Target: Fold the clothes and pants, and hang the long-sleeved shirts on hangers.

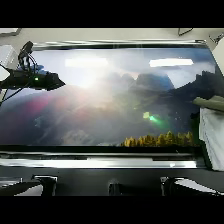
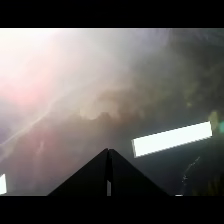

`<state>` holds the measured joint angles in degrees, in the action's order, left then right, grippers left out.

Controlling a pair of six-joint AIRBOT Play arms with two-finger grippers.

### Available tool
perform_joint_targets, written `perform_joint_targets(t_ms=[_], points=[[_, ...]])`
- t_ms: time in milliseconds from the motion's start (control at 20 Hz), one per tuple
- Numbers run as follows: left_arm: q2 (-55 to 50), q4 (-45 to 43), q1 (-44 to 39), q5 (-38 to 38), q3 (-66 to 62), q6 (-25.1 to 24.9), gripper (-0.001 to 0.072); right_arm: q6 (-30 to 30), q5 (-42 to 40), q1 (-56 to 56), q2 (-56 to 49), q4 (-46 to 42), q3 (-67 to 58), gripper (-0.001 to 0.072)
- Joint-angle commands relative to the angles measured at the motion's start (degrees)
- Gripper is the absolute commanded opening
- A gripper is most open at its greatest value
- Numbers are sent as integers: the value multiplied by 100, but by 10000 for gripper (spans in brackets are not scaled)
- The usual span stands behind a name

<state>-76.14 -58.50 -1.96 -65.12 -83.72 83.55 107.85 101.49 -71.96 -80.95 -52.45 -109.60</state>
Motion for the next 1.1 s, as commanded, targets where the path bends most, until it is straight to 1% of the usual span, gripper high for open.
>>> perform_joint_targets(t_ms=[0, 100, 200, 300, 500, 550, 600, 650, 700, 750, 850, 900, 950, 1000, 1050], points=[[0, 0, -4, 17, 2, -24, 24, -103, 448, -282, 122, -1676, 122, 51], [0, 0, -4, 17, 2, -22, 24, -256, 450, -282, 315, -2247, 592, 50], [0, 0, -7, 13, 2, -22, 24, -573, 448, -282, 562, -2817, 1388, 51], [0, 2, -9, 0, 2, -20, 24, -608, 378, -282, 754, -3397, 2225, 50], [0, 2, -9, -7, 2, -15, 25, -608, -380, -282, 940, -3401, 3453, 53], [0, 4, -9, -7, 2, 2, 25, -608, -507, -282, 938, -3399, 3646, 107], [0, 4, -9, -4, 2, 0, 24, -610, -632, -282, 940, -3368, 3790, 271], [0, 4, -9, -4, 2, 2, 25, -616, -728, -282, 940, -3300, 3842, 458], [0, 4, -7, -2, 2, 0, 24, -702, -804, -282, 940, -3134, 3814, 568], [2, 4, -4, 0, 0, 2, 24, -907, -916, -282, 940, -2863, 3722, 623], [2, 114, 0, 0, -136, -2, 24, -1235, -1298, -282, 940, -1845, 3156, 631], [2, 177, 9, 31, -356, -4, 24, -1403, -1698, -273, 940, -1134, 2761, 630], [2, 162, 9, 133, -651, -35, 23, -1552, -2271, -175, 940, -435, 2293, 630], [2, 92, 0, 323, -1029, -111, 23, -1759, -2793, 46, 940, 55, 1869, 630], [-2, -195, -46, 527, -1399, -107, 22, -2050, -3211, 424, 949, 369, 1460, 629]])
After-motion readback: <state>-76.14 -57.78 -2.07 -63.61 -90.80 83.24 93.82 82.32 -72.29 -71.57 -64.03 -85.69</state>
